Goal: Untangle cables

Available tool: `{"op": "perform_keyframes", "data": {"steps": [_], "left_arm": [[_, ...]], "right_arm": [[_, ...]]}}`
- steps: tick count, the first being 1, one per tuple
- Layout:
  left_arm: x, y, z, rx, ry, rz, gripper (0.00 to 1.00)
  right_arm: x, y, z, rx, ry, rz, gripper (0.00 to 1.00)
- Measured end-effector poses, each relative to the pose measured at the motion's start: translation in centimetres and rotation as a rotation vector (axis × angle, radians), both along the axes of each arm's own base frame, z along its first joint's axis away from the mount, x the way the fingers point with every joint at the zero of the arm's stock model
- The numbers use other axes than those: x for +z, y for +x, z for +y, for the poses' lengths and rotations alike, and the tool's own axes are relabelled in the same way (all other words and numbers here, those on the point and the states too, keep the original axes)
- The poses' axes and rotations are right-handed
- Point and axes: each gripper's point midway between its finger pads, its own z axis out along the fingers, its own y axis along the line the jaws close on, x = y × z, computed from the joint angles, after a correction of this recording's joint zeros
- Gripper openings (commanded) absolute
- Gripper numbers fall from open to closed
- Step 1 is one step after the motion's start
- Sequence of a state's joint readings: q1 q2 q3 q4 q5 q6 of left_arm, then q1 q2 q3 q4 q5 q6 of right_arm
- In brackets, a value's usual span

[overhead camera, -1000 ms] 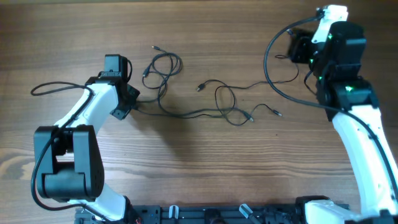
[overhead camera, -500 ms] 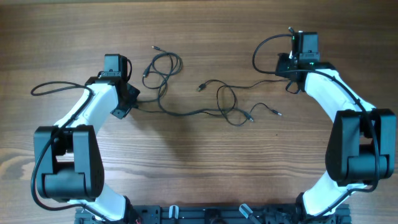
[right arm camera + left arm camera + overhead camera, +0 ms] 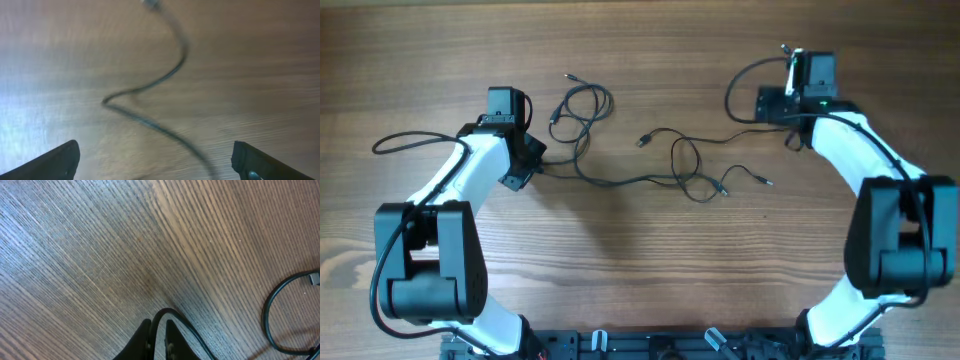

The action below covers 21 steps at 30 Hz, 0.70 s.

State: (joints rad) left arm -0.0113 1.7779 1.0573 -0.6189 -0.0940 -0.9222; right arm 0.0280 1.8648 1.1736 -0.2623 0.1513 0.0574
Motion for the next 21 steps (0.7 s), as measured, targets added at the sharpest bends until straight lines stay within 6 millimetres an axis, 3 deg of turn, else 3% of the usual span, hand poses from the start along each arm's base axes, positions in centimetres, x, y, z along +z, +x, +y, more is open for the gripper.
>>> {"op": "perform_keyframes", "data": {"steps": [1, 2, 4, 7, 8, 10, 13, 15, 16, 18, 19, 21], "left_arm": [[0.0, 0.0, 0.0, 0.000, 0.000, 0.000, 0.10], [0.0, 0.0, 0.0, 0.000, 0.000, 0.000, 0.09], [0.0, 0.0, 0.0, 0.000, 0.000, 0.001, 0.09], [0.0, 0.0, 0.0, 0.000, 0.000, 0.001, 0.07], [0.0, -0.1, 0.0, 0.000, 0.000, 0.002, 0.07], [0.0, -0.1, 0.0, 0.000, -0.003, 0.002, 0.07], [0.0, 0.0, -0.1, -0.001, -0.003, 0.001, 0.05], [0.0, 0.0, -0.1, 0.000, -0.003, 0.002, 0.04], [0.0, 0.0, -0.1, 0.000, -0.003, 0.001, 0.04], [0.0, 0.0, -0.1, 0.000, -0.003, 0.001, 0.04], [0.0, 0.0, -0.1, 0.000, -0.003, 0.001, 0.04], [0.0, 0.0, -0.1, 0.000, -0.003, 0.000, 0.04]], "right_arm": [[-1.1, -0.5, 0.8, 0.032, 0.032, 0.035, 0.31], [-1.6, -0.7, 1.2, 0.057, 0.049, 0.053, 0.04], [-2.0, -1.3, 1.5, 0.065, 0.063, 0.081, 0.04], [-3.0, -4.4, 1.7, 0.067, 0.077, 0.225, 0.04], [-2.3, -5.5, 1.6, 0.064, 0.078, 0.260, 0.04], [1.9, -6.5, 0.0, -0.024, 0.051, 0.233, 0.04], [13.5, -6.0, -5.0, -0.217, 0.049, -0.053, 0.04], [21.7, -7.5, -8.8, -0.357, 0.067, -0.294, 0.04], [24.1, -8.5, -10.1, -0.404, 0.070, -0.369, 0.04], [26.4, -10.3, -12.7, -0.496, 0.066, -0.448, 0.04], [26.1, -10.7, -13.3, -0.520, 0.067, -0.436, 0.05], [23.5, -10.6, -11.9, -0.474, 0.140, -0.336, 0.04]]}}
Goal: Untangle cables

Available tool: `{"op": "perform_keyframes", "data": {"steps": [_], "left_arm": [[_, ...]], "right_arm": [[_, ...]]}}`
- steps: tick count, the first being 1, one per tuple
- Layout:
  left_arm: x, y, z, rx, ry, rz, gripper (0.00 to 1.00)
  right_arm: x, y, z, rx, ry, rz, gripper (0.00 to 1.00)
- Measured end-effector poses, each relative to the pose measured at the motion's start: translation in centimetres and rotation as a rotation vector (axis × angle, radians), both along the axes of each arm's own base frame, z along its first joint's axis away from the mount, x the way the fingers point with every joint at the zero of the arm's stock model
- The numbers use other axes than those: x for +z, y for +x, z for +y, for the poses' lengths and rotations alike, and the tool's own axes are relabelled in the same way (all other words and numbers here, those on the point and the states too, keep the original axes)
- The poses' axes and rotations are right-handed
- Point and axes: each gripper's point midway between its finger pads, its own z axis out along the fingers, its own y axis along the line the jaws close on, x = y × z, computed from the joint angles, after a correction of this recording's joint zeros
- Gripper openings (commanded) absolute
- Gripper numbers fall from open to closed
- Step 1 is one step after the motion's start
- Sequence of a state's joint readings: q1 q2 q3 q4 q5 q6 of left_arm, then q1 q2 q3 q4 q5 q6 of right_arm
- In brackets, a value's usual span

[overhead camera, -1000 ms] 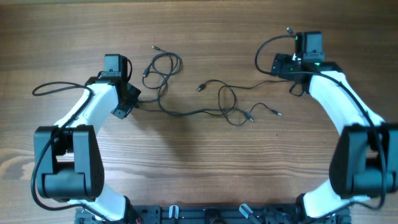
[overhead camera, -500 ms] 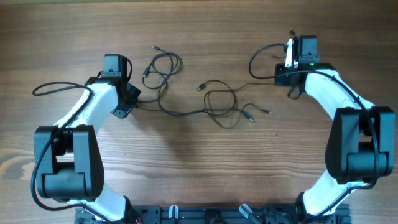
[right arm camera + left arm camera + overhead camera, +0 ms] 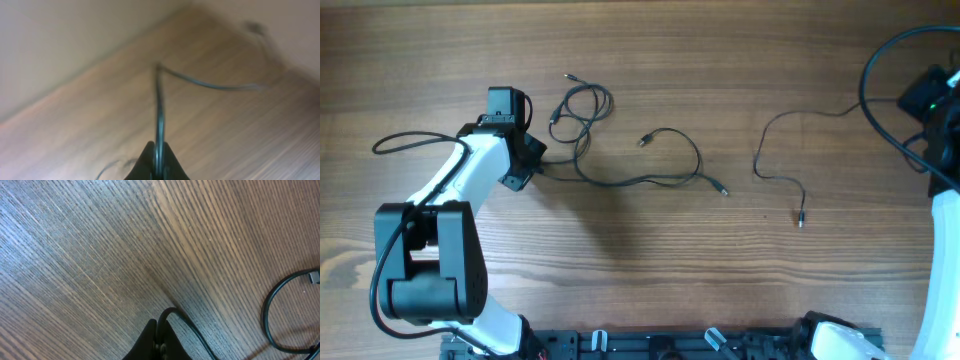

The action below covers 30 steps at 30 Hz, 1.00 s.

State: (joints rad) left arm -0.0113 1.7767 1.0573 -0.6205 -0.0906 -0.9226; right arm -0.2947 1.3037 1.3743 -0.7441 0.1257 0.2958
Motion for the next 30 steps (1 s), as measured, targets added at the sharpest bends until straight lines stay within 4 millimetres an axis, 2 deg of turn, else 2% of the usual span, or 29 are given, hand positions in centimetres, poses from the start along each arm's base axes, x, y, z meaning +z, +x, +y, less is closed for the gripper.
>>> {"op": "perform_keyframes", "data": {"steps": [3, 5, 8, 10, 11, 12, 13, 15, 17, 19, 20, 23, 25, 27, 30], "left_arm": [[0.0, 0.0, -0.1, -0.001, -0.003, 0.001, 0.04], [0.0, 0.0, -0.1, -0.001, -0.004, 0.001, 0.04], [0.0, 0.0, -0.1, -0.001, -0.004, 0.000, 0.04], [0.0, 0.0, -0.1, -0.001, -0.004, 0.000, 0.05], [0.0, 0.0, -0.1, -0.001, -0.004, 0.000, 0.05], [0.0, 0.0, -0.1, -0.001, -0.004, 0.000, 0.05], [0.0, 0.0, -0.1, -0.001, -0.004, 0.000, 0.05], [0.0, 0.0, -0.1, -0.001, -0.004, 0.000, 0.06], [0.0, 0.0, -0.1, -0.001, -0.004, 0.000, 0.06], [0.0, 0.0, -0.1, -0.001, -0.004, 0.000, 0.06], [0.0, 0.0, -0.1, -0.001, -0.004, 0.000, 0.06], [0.0, 0.0, -0.1, -0.001, -0.004, 0.000, 0.08], [0.0, 0.0, -0.1, -0.001, -0.004, 0.000, 0.08], [0.0, 0.0, -0.1, -0.001, -0.004, 0.000, 0.08], [0.0, 0.0, -0.1, -0.001, -0.004, 0.002, 0.09]], "right_arm": [[-4.8, -0.1, 6.4, 0.208, 0.209, 0.162, 0.04], [-7.0, -0.7, 9.9, 0.296, 0.255, 0.266, 0.04], [-9.6, -1.5, 13.8, 0.404, 0.252, 0.402, 0.05], [-11.2, -1.8, 15.5, 0.444, 0.253, 0.476, 0.05], [-12.4, -2.2, 16.5, 0.447, 0.268, 0.528, 0.09], [-13.5, -2.6, 17.2, 0.436, 0.289, 0.578, 0.10], [-14.5, -2.9, 17.8, 0.409, 0.314, 0.619, 0.15], [-16.9, -3.3, 19.0, 0.316, 0.376, 0.706, 0.28], [-18.7, -3.3, 20.0, 0.270, 0.396, 0.753, 0.46], [-21.0, -2.1, 22.2, 0.307, 0.383, 0.767, 0.96], [-21.5, -1.7, 23.0, 0.359, 0.360, 0.766, 1.00], [-23.6, -0.8, 25.0, 0.555, 0.220, 0.779, 1.00], [-24.5, 0.2, 24.6, 0.627, 0.088, 0.778, 1.00], [-24.6, 1.2, 23.9, 0.695, -0.009, 0.763, 1.00], [-24.6, 1.2, 23.2, 0.812, -0.126, 0.790, 1.00]]}}
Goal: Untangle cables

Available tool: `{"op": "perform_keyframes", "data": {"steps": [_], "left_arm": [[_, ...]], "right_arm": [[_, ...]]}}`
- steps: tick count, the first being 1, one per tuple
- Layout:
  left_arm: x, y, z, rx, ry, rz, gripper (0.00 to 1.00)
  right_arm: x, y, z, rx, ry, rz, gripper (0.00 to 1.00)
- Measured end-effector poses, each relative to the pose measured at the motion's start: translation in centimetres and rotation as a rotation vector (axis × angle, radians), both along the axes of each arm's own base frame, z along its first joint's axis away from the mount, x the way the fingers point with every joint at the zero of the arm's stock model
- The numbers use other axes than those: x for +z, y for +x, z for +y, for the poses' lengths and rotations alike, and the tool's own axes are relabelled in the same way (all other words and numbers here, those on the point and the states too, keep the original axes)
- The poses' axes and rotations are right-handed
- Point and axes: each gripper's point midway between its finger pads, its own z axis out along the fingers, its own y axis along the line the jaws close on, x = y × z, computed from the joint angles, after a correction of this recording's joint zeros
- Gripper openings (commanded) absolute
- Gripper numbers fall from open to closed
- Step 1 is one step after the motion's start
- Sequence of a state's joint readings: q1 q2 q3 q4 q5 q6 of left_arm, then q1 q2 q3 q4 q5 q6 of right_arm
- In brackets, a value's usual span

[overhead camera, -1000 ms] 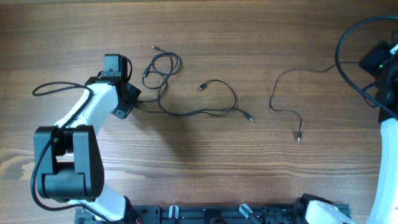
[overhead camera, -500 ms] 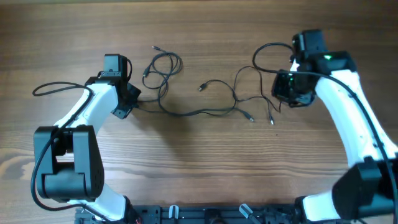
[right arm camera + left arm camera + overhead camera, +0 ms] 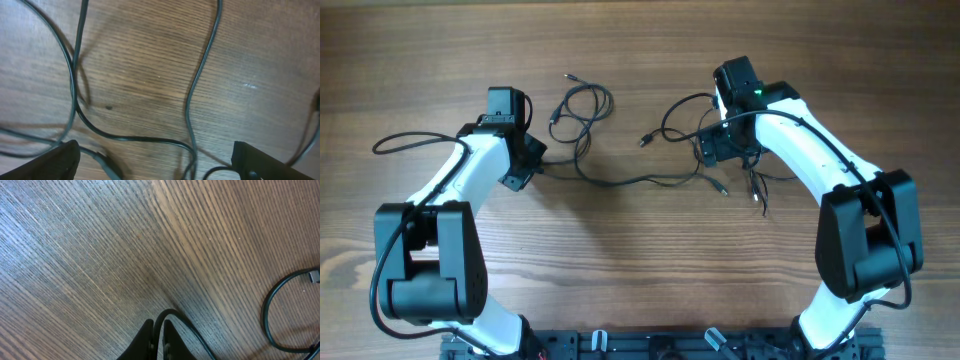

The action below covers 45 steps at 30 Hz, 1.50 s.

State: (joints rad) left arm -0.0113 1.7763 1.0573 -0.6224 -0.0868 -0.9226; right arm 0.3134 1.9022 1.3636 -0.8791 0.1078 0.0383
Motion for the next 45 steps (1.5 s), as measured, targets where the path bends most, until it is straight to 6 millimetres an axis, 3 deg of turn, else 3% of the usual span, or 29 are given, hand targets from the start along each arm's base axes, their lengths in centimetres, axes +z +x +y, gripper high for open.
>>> {"op": "perform_keyframes", "data": {"steps": [4, 8, 11, 13, 15, 16, 18, 20, 21, 28, 31, 34, 36, 37, 41, 42, 44, 45], "left_arm": [[0.0, 0.0, 0.0, 0.000, 0.000, 0.002, 0.09], [0.0, 0.0, 0.0, 0.000, 0.000, 0.002, 0.10], [0.0, 0.0, 0.0, 0.000, 0.000, 0.002, 0.10], [0.0, 0.0, 0.0, 0.000, 0.000, 0.002, 0.11], [0.0, -0.1, 0.0, 0.000, 0.000, 0.002, 0.12], [0.0, 0.0, 0.0, 0.000, 0.000, -0.001, 0.12], [0.0, -0.1, 0.0, 0.000, 0.000, 0.002, 0.12], [0.0, 0.0, 0.0, 0.000, -0.001, 0.002, 0.12], [0.0, 0.0, 0.0, 0.000, 0.000, 0.002, 0.12], [0.0, 0.0, -0.1, -0.001, -0.003, 0.002, 0.12], [0.0, -0.1, -0.1, -0.001, -0.003, 0.002, 0.12], [0.0, -0.1, -0.1, -0.001, -0.003, 0.002, 0.13], [0.0, 0.0, -0.1, -0.001, -0.003, 0.002, 0.15], [0.0, -0.1, -0.1, -0.001, -0.003, 0.002, 0.16], [0.0, 0.0, -0.1, -0.002, -0.003, 0.002, 0.19], [0.0, -0.1, -0.1, -0.002, -0.003, 0.005, 0.20], [0.0, 0.0, -0.1, -0.002, -0.003, 0.002, 0.19], [0.0, 0.0, -0.2, -0.002, -0.007, 0.000, 0.19]], "right_arm": [[0.0, -0.6, -0.7, 0.044, -0.044, 0.025, 1.00], [0.0, -3.6, -3.1, -0.224, -0.135, 0.105, 1.00], [-0.3, -3.1, -3.0, -0.263, -0.119, 0.077, 1.00], [-2.3, -2.9, -2.8, -0.242, -0.103, 0.048, 0.99], [-4.1, -2.2, -2.6, -0.208, -0.084, 0.001, 0.86], [-4.3, -2.0, -2.6, -0.214, -0.074, -0.014, 0.65], [-4.5, -1.5, -2.9, -0.255, -0.053, -0.037, 0.44], [-4.7, -1.2, -3.2, -0.290, -0.031, -0.047, 0.12], [-4.8, -1.2, -3.4, -0.303, -0.027, -0.051, 0.04], [-4.2, -1.3, -3.5, -0.329, -0.012, -0.022, 0.04], [-0.9, 1.1, -3.5, -0.377, 0.027, -0.055, 0.04], [2.9, 2.9, -5.5, -0.448, 0.046, -0.088, 0.04], [5.8, 5.0, -9.5, -0.541, 0.034, -0.166, 0.04], [8.1, 6.1, -13.4, -0.627, 0.014, -0.225, 0.04], [14.8, 8.2, -25.8, -0.857, -0.034, -0.464, 0.04], [17.8, 8.9, -31.0, -0.903, -0.069, -0.599, 0.04], [21.2, 8.1, -37.6, -0.935, -0.158, -0.739, 0.04], [22.6, 6.8, -41.4, -0.933, -0.238, -0.786, 0.04]]}}
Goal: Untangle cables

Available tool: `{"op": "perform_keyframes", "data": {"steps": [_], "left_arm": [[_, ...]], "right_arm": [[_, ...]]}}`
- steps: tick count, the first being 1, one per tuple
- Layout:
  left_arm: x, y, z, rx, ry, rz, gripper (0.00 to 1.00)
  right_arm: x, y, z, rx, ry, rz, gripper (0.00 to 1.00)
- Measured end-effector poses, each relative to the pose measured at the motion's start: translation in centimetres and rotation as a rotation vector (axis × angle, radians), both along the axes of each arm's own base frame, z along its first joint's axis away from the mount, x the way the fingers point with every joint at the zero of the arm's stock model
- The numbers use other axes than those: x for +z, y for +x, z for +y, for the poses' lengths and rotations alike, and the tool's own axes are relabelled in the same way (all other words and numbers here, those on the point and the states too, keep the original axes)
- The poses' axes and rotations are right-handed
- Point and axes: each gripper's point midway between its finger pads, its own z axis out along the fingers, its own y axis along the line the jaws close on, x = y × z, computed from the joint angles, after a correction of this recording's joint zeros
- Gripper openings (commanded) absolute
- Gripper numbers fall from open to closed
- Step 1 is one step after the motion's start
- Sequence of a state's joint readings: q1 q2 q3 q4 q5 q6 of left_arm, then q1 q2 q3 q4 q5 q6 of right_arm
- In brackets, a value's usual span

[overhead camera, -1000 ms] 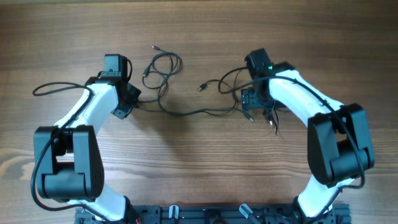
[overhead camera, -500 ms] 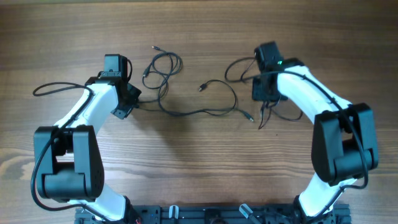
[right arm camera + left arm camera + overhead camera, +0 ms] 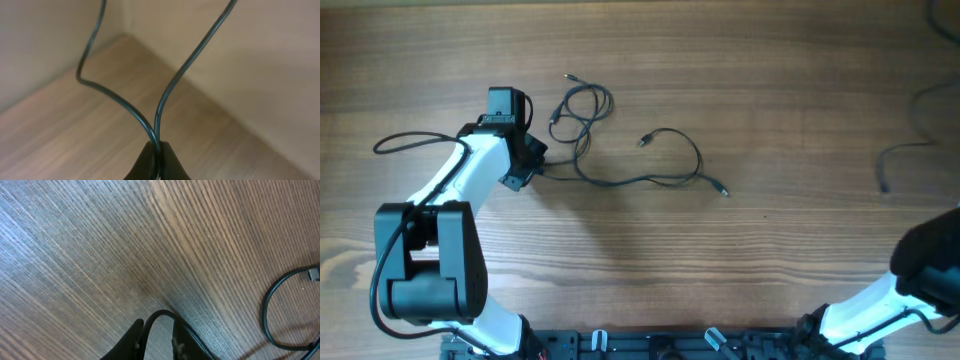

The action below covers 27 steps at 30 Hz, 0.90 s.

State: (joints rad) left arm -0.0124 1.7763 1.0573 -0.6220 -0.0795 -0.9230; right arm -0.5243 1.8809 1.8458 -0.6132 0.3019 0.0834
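One black cable (image 3: 650, 180) lies on the table, running from a coil (image 3: 585, 105) at the back left to a plug (image 3: 722, 190) in the middle. My left gripper (image 3: 528, 165) sits low at its left end. In the left wrist view the gripper (image 3: 157, 327) is open, and a bend of that cable (image 3: 160, 312) arches across the gap between the jaws. My right gripper (image 3: 156, 146) is shut on two strands of a second black cable (image 3: 165, 100) and holds it high. That cable shows as a blur (image 3: 905, 148) at the far right of the overhead view.
A loop of cable with a plug (image 3: 314, 273) lies on the wood to the right of the left fingers. The left arm's own wire (image 3: 400, 140) curls out at the far left. Only the right arm's lower link (image 3: 925, 265) shows overhead. A pale wall stands behind the table's far edge (image 3: 200, 95).
The right gripper was open over the bunched cables in the middle. Now it is shut on the second cable, raised off to the right. The left jaws stand wider apart.
Two cables lay crossed mid-table, with the right gripper open at the back right. Then it was shut on one cable at the far right, and that cable lay apart. Then it was open at the middle. Now it holds that cable far right. The left gripper stayed put.
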Motion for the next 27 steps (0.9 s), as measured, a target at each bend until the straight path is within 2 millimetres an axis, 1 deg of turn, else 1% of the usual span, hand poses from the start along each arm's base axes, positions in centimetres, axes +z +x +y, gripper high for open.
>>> {"op": "perform_keyframes", "data": {"steps": [2, 3, 4, 5, 6, 7, 8, 9, 10, 11, 12, 13, 14, 15, 16, 17, 18, 19, 20, 21, 23, 24, 25, 26, 27], "left_arm": [[0.0, 0.3, -0.5, -0.004, -0.028, -0.012, 0.19], [0.0, 0.3, -0.8, -0.004, -0.046, -0.014, 0.19], [0.0, 0.4, -1.0, 0.004, -0.063, -0.016, 0.19], [0.0, 0.4, -1.2, 0.013, -0.075, -0.017, 0.19], [0.0, 0.4, -1.3, 0.023, -0.084, -0.017, 0.19], [0.0, 0.4, -1.4, 0.035, -0.094, -0.017, 0.19], [0.0, 0.4, -1.6, 0.041, -0.103, -0.018, 0.19], [0.1, 0.4, -1.8, 0.049, -0.122, -0.017, 0.20], [0.1, 0.4, -2.0, 0.052, -0.133, -0.017, 0.20], [0.1, 0.4, -2.2, 0.052, -0.139, -0.017, 0.22], [0.1, 0.5, -2.6, 0.044, -0.145, -0.022, 0.22], [0.1, 0.6, -3.0, 0.036, -0.149, -0.025, 0.24], [0.2, 0.7, -3.3, 0.028, -0.151, -0.029, 0.29], [0.2, 0.7, -3.9, 0.012, -0.151, -0.032, 0.41], [0.2, 0.8, -4.4, 0.003, -0.153, -0.034, 0.55], [0.2, 0.7, -5.3, -0.018, -0.154, -0.035, 0.77], [0.2, 0.7, -5.9, -0.031, -0.159, -0.034, 0.90], [0.2, 0.6, -6.6, -0.051, -0.161, -0.033, 1.00], [0.2, 0.5, -7.0, -0.060, -0.163, -0.031, 1.00], [0.2, 0.4, -7.4, -0.070, -0.164, -0.030, 1.00], [0.2, 0.2, -8.5, -0.100, -0.164, -0.027, 1.00], [0.2, 0.1, -9.0, -0.113, -0.164, -0.024, 1.00], [0.2, 0.0, -9.2, -0.118, -0.164, -0.023, 1.00], [0.2, 0.0, -9.3, -0.121, -0.169, -0.022, 1.00], [0.2, -0.1, -9.5, -0.120, -0.178, -0.021, 1.00]], "right_arm": [[1.4, -1.0, -3.5, -0.012, -0.092, -0.007, 0.04], [1.6, -1.7, -4.7, -0.013, -0.119, 0.008, 0.04], [1.0, -2.3, -6.2, 0.012, -0.141, 0.050, 0.04], [0.0, -2.6, -6.7, 0.058, -0.141, 0.097, 0.04], [-1.7, -2.8, -7.3, 0.101, -0.126, 0.146, 0.04], [-3.8, -2.8, -7.7, 0.140, -0.104, 0.195, 0.04], [-6.4, -3.0, -8.2, 0.157, -0.068, 0.243, 0.04], [-10.7, -3.7, -8.2, 0.170, 0.019, 0.322, 0.04], [-12.3, -4.1, -8.0, 0.174, 0.055, 0.352, 0.04], [-15.8, -4.9, -7.8, 0.168, 0.138, 0.406, 0.05], [-18.5, -5.6, -7.5, 0.155, 0.201, 0.442, 0.06], [-20.1, -6.1, -7.3, 0.134, 0.246, 0.458, 0.22], [-20.9, -6.6, -7.0, 0.104, 0.286, 0.460, 0.63], [-21.0, -6.8, -6.9, 0.075, 0.308, 0.447, 0.74], [-21.0, -6.9, -6.8, 0.051, 0.321, 0.433, 1.00], [-21.0, -7.1, -6.6, 0.023, 0.343, 0.423, 1.00], [-21.1, -7.3, -6.4, 0.007, 0.360, 0.423, 1.00], [-20.5, -7.6, -6.2, -0.007, 0.367, 0.420, 1.00], [-19.8, -7.7, -6.2, -0.016, 0.359, 0.409, 1.00], [-18.6, -7.7, -6.3, -0.023, 0.345, 0.388, 1.00], [-12.1, -7.7, -6.3, -0.071, 0.282, 0.258, 1.00], [-8.1, -7.9, -5.7, -0.094, 0.260, 0.166, 1.00], [-4.8, -8.0, -4.3, -0.098, 0.283, 0.061, 1.00], [-1.5, -7.8, -1.4, -0.063, 0.349, -0.048, 1.00], [0.9, -6.9, 2.4, 0.025, 0.464, -0.145, 1.00]]}}
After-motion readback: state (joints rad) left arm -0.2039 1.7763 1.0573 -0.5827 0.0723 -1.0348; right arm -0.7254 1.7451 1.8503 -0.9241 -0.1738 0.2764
